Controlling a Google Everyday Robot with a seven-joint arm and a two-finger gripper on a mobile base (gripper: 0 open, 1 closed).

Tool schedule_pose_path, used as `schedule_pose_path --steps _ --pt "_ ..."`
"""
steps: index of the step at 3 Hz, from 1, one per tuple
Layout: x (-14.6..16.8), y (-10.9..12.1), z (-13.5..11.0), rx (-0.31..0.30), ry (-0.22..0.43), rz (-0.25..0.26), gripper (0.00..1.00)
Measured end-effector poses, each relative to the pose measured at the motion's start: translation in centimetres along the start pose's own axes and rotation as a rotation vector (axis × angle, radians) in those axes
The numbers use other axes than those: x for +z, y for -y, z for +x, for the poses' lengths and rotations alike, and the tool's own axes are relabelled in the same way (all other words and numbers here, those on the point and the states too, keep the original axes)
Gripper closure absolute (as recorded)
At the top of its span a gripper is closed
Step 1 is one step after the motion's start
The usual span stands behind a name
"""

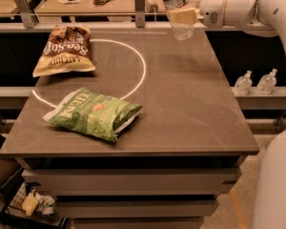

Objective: Place water bottle upright

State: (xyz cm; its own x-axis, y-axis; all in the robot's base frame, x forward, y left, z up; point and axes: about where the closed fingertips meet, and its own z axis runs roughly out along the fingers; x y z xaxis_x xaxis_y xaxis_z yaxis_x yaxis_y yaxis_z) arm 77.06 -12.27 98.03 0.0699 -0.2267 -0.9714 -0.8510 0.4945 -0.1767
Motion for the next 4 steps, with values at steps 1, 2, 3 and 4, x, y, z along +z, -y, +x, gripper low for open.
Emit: schedule_pose_path --steps 1,2,3,4 --pt "1.1 0.0 0.2 -0.004 0.018 -0.03 1.0" --pt "1.7 0.2 1.2 0.01 0.05 -0.055 1.0" --pt "1.9 0.6 2.7 0.038 0.084 -0.069 1.0" --pt "1.8 0.9 4.4 0.067 0.116 -0.075 1.0"
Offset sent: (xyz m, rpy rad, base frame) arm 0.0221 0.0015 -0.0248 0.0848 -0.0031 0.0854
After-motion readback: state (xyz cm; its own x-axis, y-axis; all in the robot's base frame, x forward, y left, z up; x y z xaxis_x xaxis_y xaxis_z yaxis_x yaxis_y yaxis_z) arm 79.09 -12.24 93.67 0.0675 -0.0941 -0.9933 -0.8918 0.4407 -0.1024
